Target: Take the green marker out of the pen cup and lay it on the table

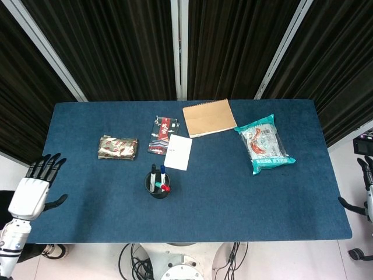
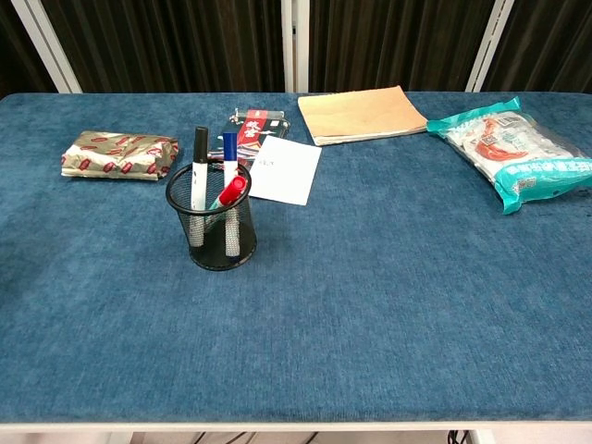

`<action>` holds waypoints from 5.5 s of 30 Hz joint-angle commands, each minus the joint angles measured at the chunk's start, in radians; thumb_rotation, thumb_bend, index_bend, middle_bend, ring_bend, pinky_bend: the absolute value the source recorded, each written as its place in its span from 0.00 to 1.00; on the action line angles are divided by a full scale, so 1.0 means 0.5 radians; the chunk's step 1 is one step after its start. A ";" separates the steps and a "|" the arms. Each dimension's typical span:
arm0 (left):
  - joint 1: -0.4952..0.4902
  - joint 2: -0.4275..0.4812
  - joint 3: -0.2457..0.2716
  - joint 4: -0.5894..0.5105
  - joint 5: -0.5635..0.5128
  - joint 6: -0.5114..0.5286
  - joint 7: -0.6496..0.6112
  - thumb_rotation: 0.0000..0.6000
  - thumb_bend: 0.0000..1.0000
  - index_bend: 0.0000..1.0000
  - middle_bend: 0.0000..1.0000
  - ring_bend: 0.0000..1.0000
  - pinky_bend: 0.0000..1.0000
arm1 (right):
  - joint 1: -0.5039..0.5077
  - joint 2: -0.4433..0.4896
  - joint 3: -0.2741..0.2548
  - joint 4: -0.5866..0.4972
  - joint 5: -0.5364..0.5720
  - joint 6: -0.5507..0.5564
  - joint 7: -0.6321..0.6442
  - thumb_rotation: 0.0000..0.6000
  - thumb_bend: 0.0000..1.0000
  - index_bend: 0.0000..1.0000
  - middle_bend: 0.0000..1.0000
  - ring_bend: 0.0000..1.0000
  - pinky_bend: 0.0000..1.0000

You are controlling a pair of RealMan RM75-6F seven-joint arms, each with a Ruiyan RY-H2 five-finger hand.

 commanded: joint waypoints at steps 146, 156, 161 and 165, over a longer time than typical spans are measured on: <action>-1.232 -0.478 -0.124 -0.286 -0.305 -1.084 0.152 1.00 0.29 0.62 0.16 0.00 0.16 | 0.037 0.168 0.077 -0.291 0.215 -0.102 -0.201 1.00 0.09 0.00 0.00 0.00 0.00; -1.111 -0.174 -0.161 -0.638 -0.236 -0.847 0.207 1.00 0.29 0.63 0.18 0.00 0.17 | 0.027 0.190 0.086 -0.322 0.200 -0.064 -0.205 1.00 0.09 0.00 0.00 0.00 0.00; -1.005 0.050 -0.195 -0.754 -0.227 -0.689 0.153 1.00 0.29 0.63 0.18 0.00 0.17 | 0.032 0.183 0.086 -0.322 0.202 -0.069 -0.214 1.00 0.09 0.00 0.00 0.00 0.00; -0.927 0.139 -0.204 -0.721 -0.279 -0.619 0.058 1.00 0.30 0.63 0.19 0.00 0.17 | 0.034 0.174 0.082 -0.325 0.198 -0.069 -0.229 1.00 0.10 0.00 0.00 0.00 0.00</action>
